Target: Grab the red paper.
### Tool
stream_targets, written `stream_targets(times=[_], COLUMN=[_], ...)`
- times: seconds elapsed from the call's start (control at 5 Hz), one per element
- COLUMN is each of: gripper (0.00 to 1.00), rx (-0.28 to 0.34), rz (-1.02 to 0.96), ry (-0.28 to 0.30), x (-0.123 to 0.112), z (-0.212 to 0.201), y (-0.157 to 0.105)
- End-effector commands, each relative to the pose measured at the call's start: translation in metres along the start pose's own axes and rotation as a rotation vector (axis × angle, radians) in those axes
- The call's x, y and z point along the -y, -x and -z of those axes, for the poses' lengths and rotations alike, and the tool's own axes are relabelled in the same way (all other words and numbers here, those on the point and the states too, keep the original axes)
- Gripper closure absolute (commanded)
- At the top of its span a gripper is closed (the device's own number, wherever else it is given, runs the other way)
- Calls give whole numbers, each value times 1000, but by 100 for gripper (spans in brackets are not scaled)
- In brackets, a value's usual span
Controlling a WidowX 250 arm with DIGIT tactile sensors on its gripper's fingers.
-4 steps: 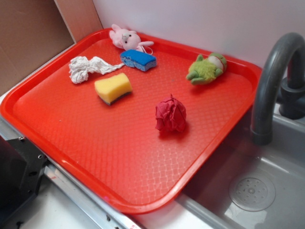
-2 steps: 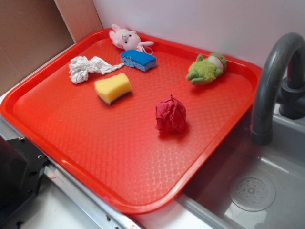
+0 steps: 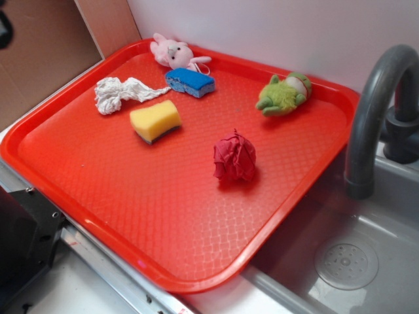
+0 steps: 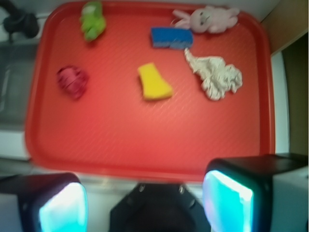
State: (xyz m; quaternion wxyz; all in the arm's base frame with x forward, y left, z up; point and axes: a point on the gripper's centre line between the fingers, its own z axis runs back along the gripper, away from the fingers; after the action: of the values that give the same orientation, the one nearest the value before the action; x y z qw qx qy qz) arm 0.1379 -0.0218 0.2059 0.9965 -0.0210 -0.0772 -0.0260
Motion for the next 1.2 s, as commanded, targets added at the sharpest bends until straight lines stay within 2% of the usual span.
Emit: stream_targets(times=[0.0,0.2,0.8,1.0], gripper=[0,0,0,0], rx=[70,79,-27,-66], rz=[268,350,565,579], ry=[27,61,202,181], x=[34,55,100,106], z=[49,83,152,172], y=[-59,-82,-97,-99])
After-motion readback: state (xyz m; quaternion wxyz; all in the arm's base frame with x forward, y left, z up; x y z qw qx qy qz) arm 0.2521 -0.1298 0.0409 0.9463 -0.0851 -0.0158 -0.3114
